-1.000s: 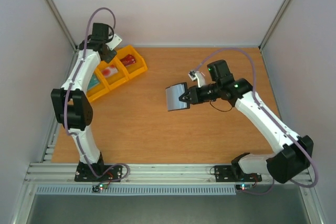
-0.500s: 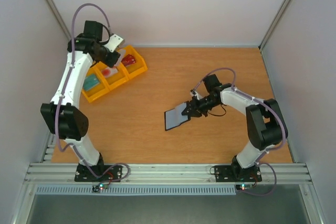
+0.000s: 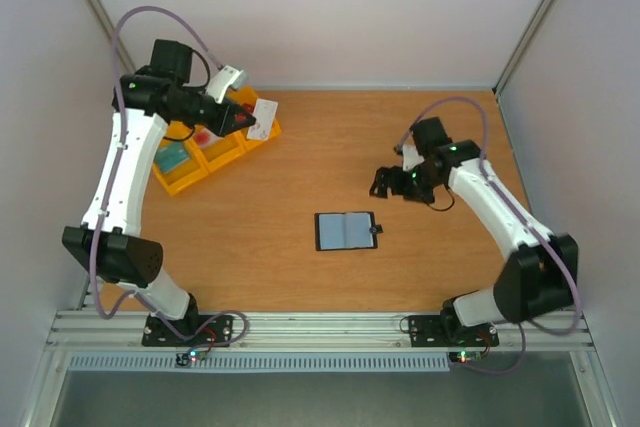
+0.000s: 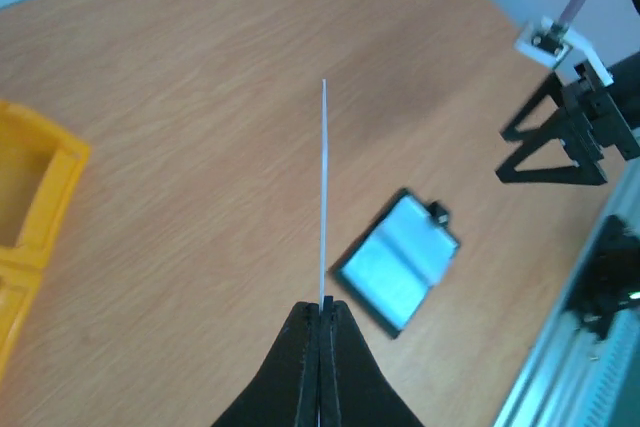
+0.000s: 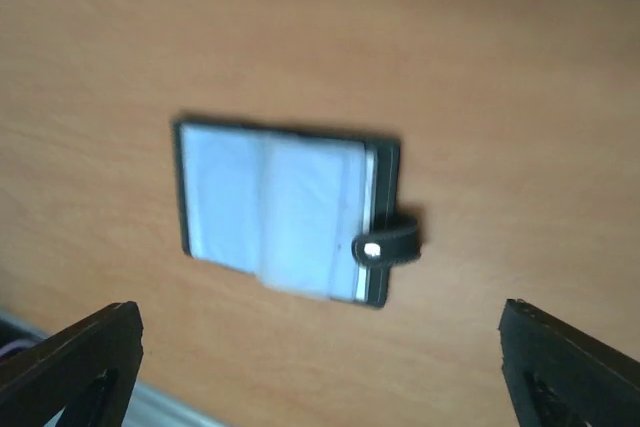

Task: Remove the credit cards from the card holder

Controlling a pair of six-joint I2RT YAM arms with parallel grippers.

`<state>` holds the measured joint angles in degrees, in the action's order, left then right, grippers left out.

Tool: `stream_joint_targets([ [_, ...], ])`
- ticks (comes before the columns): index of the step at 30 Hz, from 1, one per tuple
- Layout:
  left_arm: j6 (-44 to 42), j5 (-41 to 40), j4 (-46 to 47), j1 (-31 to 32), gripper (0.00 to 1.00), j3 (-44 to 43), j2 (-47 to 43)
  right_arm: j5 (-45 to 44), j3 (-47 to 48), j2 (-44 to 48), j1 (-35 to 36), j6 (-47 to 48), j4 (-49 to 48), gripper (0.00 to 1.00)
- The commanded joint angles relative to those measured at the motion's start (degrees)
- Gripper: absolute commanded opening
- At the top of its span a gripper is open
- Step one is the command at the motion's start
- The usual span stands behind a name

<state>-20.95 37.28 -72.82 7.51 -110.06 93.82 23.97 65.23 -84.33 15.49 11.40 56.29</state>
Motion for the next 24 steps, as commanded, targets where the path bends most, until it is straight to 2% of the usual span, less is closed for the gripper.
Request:
stream_joint_targets([
  [1,10.7,12.13,1.76,0.23,0.0,-5.24,-2.83,-11.41,9.13,10.74,5.16,3.75,0.53,0.98],
  [3,15.42,14.28,2.2,0.23,0.0,-7.96,-2.68,-5.88,9.66,14.58,11.4,4.41,-10.76,0.98],
  [5,19.19,16.58,3.79,0.23,0.0,-9.73,-3.12,2.34,8.2,16.19,16.89,2.47,-27.07,0.99],
  [7,24.35,19.92,6.38,0.23,0.0,-10.32,-3.65,10.33,6.72,14.16,20.35,-3.68,-44.64,0.99],
  [10,32.55,23.98,11.38,0.23,0.0,-10.04,-4.43,14.54,8.89,8.02,22.76,-13.56,-63.26,0.99],
  [13,37.42,25.54,13.91,0.23,0.0,-9.61,-5.15,13.26,11.64,4.52,22.78,-17.53,-66.97,0.98],
  [17,37.82,27.27,14.17,0.23,0.0,-9.34,-5.67,15.18,15.66,1.03,22.83,-18.69,-66.87,0.98],
  [24,35.32,28.08,12.07,0.3,0.0,-8.29,-6.49,20.02,16.91,-0.04,22.74,-18.88,-70.72,0.85],
])
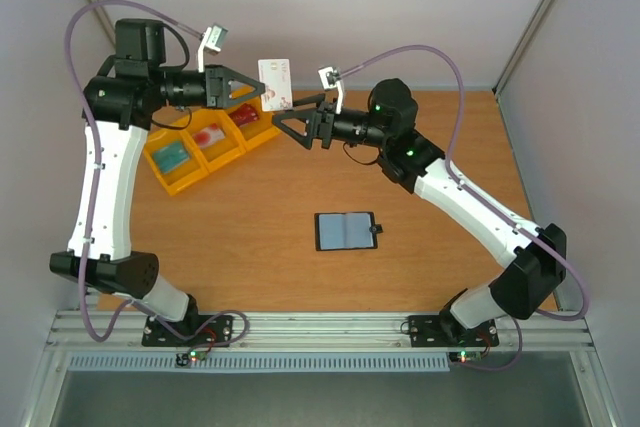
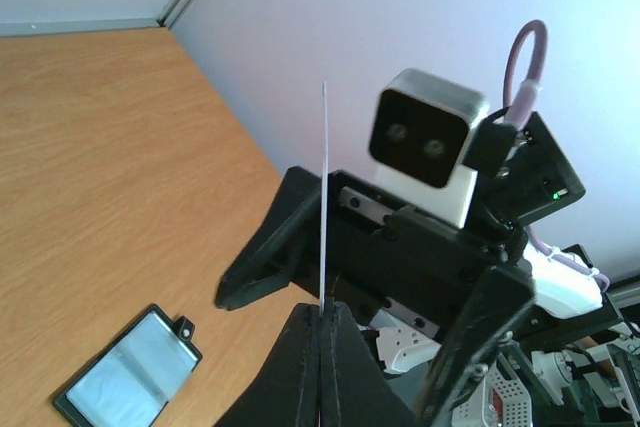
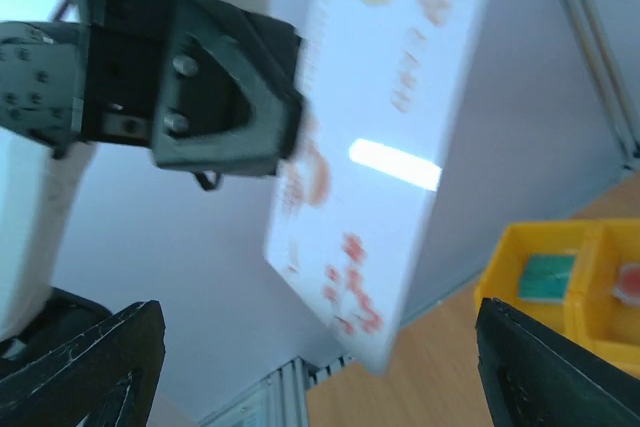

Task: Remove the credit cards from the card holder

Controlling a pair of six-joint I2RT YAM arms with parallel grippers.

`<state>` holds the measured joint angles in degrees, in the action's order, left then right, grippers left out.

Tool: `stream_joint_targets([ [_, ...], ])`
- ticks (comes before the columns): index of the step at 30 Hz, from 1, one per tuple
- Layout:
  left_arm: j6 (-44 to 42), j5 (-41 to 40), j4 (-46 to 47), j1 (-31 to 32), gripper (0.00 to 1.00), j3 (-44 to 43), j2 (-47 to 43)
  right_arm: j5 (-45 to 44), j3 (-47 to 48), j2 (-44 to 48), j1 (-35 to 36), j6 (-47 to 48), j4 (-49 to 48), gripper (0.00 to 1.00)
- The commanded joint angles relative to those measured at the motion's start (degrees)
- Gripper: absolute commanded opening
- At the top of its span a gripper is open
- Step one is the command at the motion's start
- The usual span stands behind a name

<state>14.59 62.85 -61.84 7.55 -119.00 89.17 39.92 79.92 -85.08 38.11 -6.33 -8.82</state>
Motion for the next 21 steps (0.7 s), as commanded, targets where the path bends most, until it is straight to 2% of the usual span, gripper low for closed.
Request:
stream_joint_targets([
  [1,-0.58,2.54,0.73,0.25,0.0,0.74,-1.92,4.56,2.59,0.64,0.02,-1.14,-5.82,0.82],
  [3,-1.23,2.63,0.1,0.2,0.0,0.87,-2.05,5.23,3.22,0.41,-0.05,-1.48,-5.86,0.71],
  [7,-2.31,2.78,-0.45,0.18,0.0,1.29,-2.15,5.01,2.84,0.31,-0.29,-2.72,-6.7,0.39],
  [9,-2.65,2.88,-0.47,0.22,0.0,1.97,-2.23,3.77,2.53,0.49,-0.46,-2.67,-6.16,0.29],
  [15,-3.5,3.59,-1.18,0.55,0.0,3.66,-2.48,1.89,3.58,-0.12,-0.84,-3.88,-3.26,0.03],
  [19,-7.34,4.26,-3.9,1.06,0.0,4.15,-2.78,3.16,3.77,-0.53,-2.34,-8.45,-2.06,0.01],
  [20,-8.29,3.94,-4.6,1.06,0.15,4.22,-2.91,3.97,3.62,-0.47,-3.17,-10.33,-1.7,0.01],
  [21,-10.0,2.92,-6.22,1.06,0.47,3.94,-3.05,5.07,3.5,-0.45,-4.2,-12.49,-1.09,0.01],
])
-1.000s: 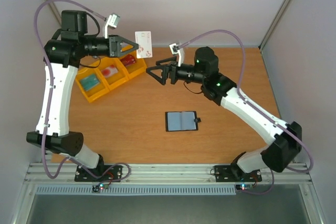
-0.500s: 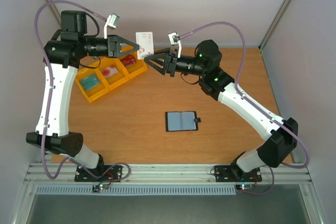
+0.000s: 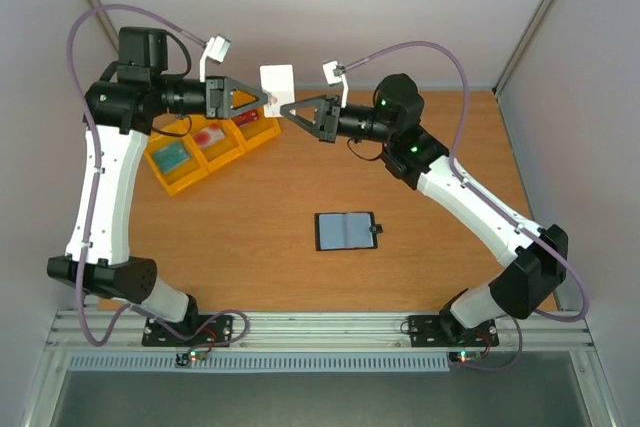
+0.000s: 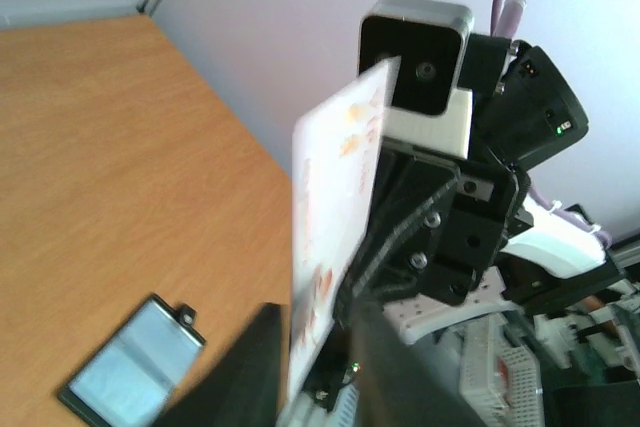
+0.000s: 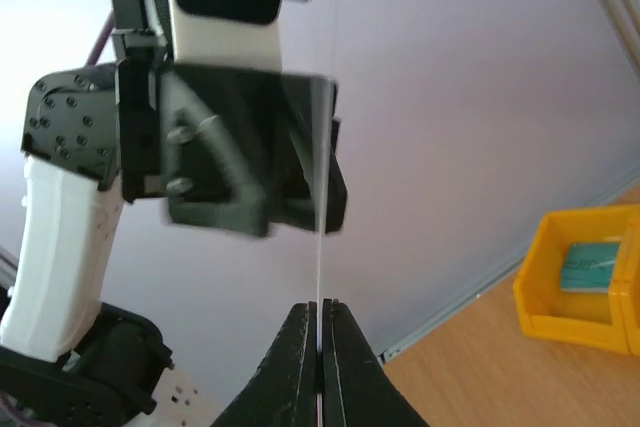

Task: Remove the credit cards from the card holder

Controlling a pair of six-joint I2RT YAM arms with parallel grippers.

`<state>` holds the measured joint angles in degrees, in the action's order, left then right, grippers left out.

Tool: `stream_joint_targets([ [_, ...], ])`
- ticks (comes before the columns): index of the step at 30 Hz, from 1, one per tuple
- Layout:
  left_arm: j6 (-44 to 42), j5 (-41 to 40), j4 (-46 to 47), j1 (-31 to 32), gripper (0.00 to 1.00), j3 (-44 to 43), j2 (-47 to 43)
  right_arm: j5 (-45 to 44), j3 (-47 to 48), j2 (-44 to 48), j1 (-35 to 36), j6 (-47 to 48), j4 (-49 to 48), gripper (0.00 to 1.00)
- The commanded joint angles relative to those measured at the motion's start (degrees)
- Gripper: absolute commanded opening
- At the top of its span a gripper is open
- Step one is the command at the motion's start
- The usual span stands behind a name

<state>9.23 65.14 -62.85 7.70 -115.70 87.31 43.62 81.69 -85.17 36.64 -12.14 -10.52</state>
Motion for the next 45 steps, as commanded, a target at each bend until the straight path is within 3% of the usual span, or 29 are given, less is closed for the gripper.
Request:
stream_joint_targets([
  [1,-7.03,-1.39,-7.9,0.91,0.85,0.01,-1.28,2.69,1.6,-0.33,-3.91,-8.88,1.82,0.01],
  [2,-14.12,-4.36,-10.69,0.91,0.98,-0.98,-1.48,4.02,1.59,-0.2,-5.34,-10.58,3.52,0.01],
  [3,-20.25,-8.24,-14.41,0.91,0.99,-1.66,-1.83,5.54,1.92,-0.1,-6.71,-11.68,6.7,0.01],
  [6,-41.0,-20.38,-21.21,0.91,0.95,-1.29,-3.72,9.35,6.11,-0.47,-9.91,-6.66,25.45,0.01],
  [8,-61.99,-25.94,-21.65,0.91,0.87,3.43,-8.15,11.05,13.26,-2.18,-9.93,0.53,39.32,0.01],
  [10,-74.35,-30.03,-13.16,0.91,0.86,13.62,-15.68,13.6,17.41,-3.69,-9.92,3.87,47.17,0.01],
  [12,-87.21,-30.1,1.0,0.91,0.86,27.55,-25.61,14.46,19.32,-3.91,-9.84,5.29,51.06,0.01],
  [15,-106.33,-22.25,32.14,0.96,0.82,50.98,-39.87,13.89,20.0,-3.24,-9.53,5.98,53.86,0.01],
  [17,-109.51,-16.04,53.67,1.21,0.74,61.92,-44.19,14.0,19.84,-3.0,-8.52,6.21,54.91,0.01],
  [20,-114.11,-14.55,71.58,2.68,0.7,69.8,-45.21,14.49,19.86,-3.15,-6.2,7.13,56.5,0.01],
  [24,-123.47,-14.33,85.04,3.28,0.72,74.12,-42.08,15.78,20.12,-3.4,-3.75,8.14,57.72,0.01],
  [27,-125.4,-14.13,87.13,3.37,0.72,73.97,-40.83,16.27,20.5,-3.96,-2.27,9.3,58.9,0.01],
  [32,-127.95,-14.55,89.81,4.35,0.62,75.09,-38.72,16.79,21.29,-5.91,-0.11,9.13,58.36,0.01],
  [38,-129.42,-16.73,87.48,8.02,0.6,75.2,-38.39,17.11,24.59,-8.77,1.35,8.77,57.53,0.01],
  [45,-129.36,-17.9,84.64,9.37,0.24,75.3,-38.65,17.11,25.05,-9.69,1.76,9.75,58.4,0.01],
])
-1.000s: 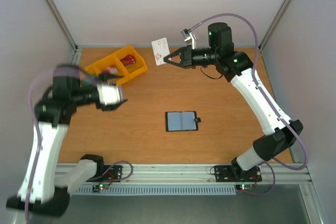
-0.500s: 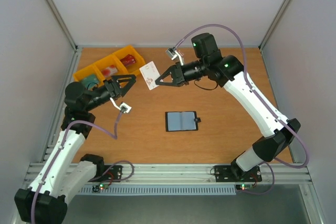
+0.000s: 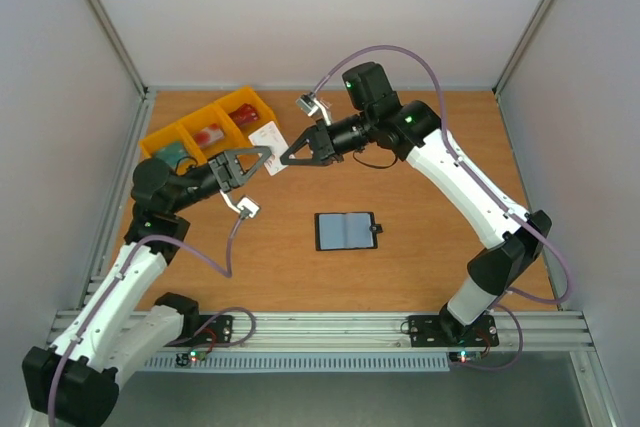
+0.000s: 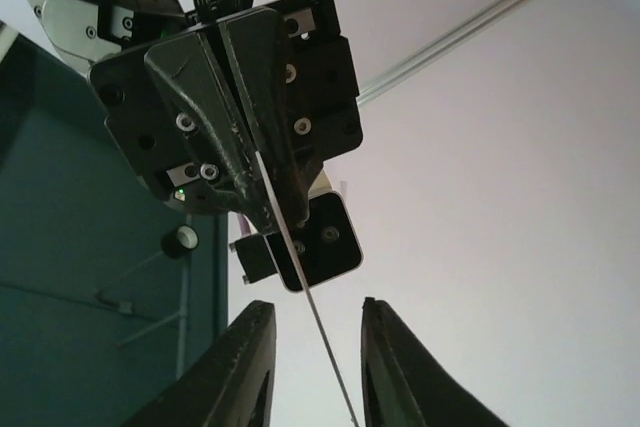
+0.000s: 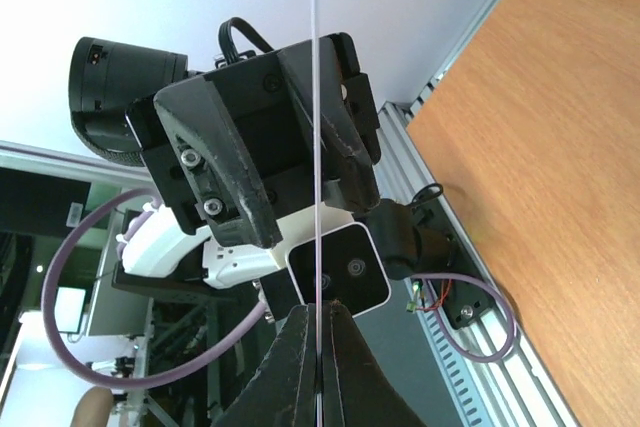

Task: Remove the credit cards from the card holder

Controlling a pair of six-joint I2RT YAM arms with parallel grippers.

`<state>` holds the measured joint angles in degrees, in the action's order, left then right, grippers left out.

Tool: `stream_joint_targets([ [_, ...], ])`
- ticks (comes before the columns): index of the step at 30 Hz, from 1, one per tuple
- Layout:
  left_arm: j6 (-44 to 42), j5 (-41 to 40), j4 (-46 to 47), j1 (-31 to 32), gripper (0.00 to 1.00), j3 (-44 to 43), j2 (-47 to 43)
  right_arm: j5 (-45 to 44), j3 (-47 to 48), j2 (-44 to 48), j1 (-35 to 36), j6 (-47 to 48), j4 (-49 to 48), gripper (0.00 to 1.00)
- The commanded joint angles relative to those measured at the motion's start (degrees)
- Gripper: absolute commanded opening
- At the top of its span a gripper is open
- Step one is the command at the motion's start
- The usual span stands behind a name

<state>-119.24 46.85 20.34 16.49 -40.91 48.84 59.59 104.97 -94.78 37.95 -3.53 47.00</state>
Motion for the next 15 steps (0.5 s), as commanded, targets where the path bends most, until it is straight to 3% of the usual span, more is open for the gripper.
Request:
stream_joint_targets([
  [1,-0.87,0.37,1.26,0.59,0.21,0.73,-0.29,1.21,1.74,-0.12,0.45,1.22,0.89,0.01],
  [4,-0.84,0.18,0.4,0.64,0.15,1.16,-0.8,1.16,2.26,-0.22,0.45,1.57,1.02,0.01],
  [7,-0.46,-0.18,-0.71,0.64,0.01,1.18,-1.44,0.9,2.97,-0.36,0.44,2.06,1.7,0.01],
  [10,0.4,-1.5,-3.27,0.67,0.0,1.16,-2.33,0.0,3.64,-0.4,0.39,2.57,2.99,0.04],
  [12,0.58,-4.41,-7.93,0.78,0.0,0.76,-3.17,-2.69,4.25,-0.03,0.21,4.82,4.81,0.2],
  [15,2.12,-13.63,-22.52,1.51,0.0,-2.09,-3.47,-9.67,4.03,1.82,-1.09,6.9,7.25,0.61],
])
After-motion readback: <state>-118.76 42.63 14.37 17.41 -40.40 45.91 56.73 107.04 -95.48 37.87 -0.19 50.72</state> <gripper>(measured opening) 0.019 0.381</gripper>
